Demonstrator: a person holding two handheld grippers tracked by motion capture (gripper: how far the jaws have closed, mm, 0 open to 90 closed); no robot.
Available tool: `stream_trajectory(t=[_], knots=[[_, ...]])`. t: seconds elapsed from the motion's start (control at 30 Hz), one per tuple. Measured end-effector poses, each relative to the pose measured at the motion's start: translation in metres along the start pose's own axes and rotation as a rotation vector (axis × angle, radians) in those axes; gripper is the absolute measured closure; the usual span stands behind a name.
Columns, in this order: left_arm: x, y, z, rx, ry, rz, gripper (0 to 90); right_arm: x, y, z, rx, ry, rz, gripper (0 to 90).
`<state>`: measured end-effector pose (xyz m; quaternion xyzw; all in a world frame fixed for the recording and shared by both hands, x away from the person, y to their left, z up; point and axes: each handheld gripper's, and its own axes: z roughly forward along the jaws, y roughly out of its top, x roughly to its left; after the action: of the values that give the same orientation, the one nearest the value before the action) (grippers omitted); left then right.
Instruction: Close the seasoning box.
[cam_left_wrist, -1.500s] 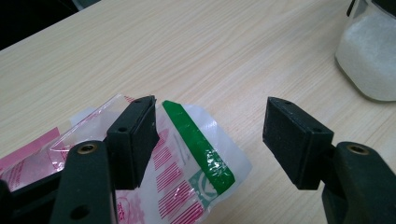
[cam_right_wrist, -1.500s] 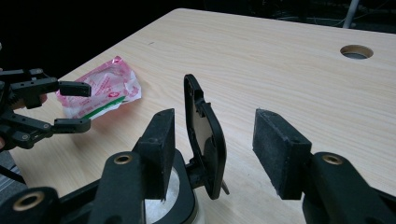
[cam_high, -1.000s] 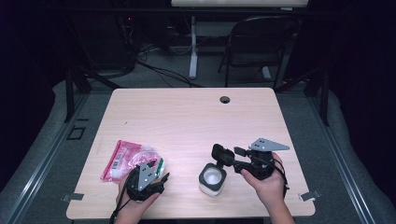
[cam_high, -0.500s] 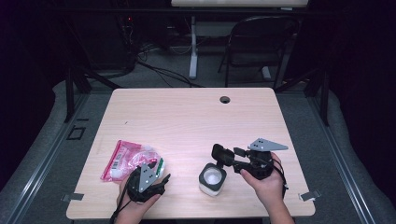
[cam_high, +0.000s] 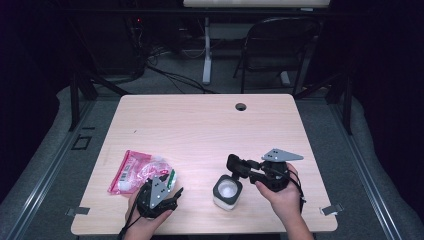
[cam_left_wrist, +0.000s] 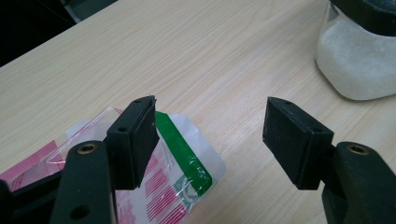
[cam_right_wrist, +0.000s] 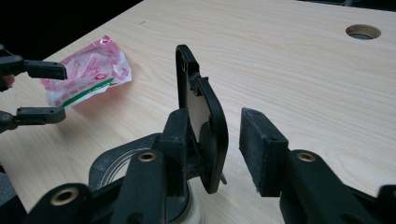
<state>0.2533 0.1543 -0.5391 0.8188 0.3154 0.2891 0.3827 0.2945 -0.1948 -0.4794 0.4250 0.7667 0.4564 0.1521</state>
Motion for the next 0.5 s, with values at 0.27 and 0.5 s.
stream_trajectory(t=[0.27, 0.5], knots=[[0.0001, -0.0004, -0.0004, 0.002, -0.001, 0.000, 35.5, 0.0025, -0.0018, 0.0057, 0.033, 0.003, -0.039, 76.0], [0.0004, -0.0005, -0.0005, 0.001, 0.001, 0.001, 35.5, 0.0023, -0.0022, 0.0061, 0.033, 0.015, -0.055, 80.3]])
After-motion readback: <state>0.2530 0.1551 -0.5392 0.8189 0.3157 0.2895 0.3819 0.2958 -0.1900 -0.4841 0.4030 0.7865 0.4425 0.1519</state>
